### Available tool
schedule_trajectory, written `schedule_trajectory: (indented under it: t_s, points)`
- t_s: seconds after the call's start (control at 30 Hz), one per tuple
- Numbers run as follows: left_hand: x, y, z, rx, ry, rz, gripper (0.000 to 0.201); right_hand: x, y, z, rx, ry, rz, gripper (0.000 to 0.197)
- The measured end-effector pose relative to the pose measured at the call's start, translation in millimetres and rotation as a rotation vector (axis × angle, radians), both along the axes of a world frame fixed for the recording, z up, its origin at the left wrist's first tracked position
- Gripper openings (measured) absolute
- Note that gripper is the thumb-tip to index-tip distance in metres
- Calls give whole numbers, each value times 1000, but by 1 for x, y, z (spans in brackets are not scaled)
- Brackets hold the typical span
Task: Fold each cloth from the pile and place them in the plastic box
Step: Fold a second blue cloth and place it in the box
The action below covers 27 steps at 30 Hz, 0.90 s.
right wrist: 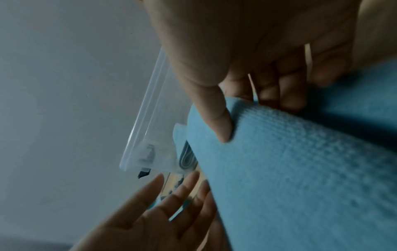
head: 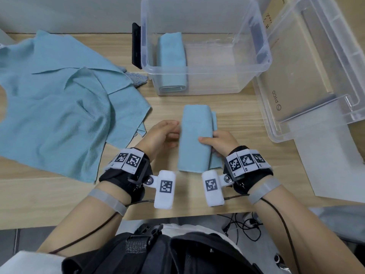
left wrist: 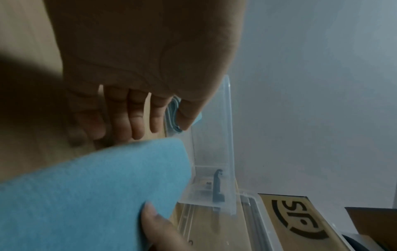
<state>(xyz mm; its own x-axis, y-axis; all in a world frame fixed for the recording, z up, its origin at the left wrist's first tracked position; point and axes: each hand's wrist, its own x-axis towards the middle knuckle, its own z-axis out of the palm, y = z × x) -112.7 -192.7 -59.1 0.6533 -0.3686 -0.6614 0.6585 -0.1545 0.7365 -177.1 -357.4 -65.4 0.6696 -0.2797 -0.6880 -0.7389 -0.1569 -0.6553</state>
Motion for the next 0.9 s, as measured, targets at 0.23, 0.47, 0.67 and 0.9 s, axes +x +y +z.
schedule_trajectory:
  t_s: [0.23, 0.47, 0.67, 0.9]
  points:
    - [-3, -7, -19, -24, 103, -81, 16, -6, -16, -10, -281, 10, 40, 33]
    - [-1, -7, 2, -160, 99, -85, 28, 8, 6, 5, 83, -105, 82, 5]
    - [28, 3, 44, -288, -103, -39, 32, 40, 17, 41, 179, -343, 0, 26]
    - [63, 7, 73, -326, -218, 5, 34, 80, 20, 78, 334, -450, 86, 37]
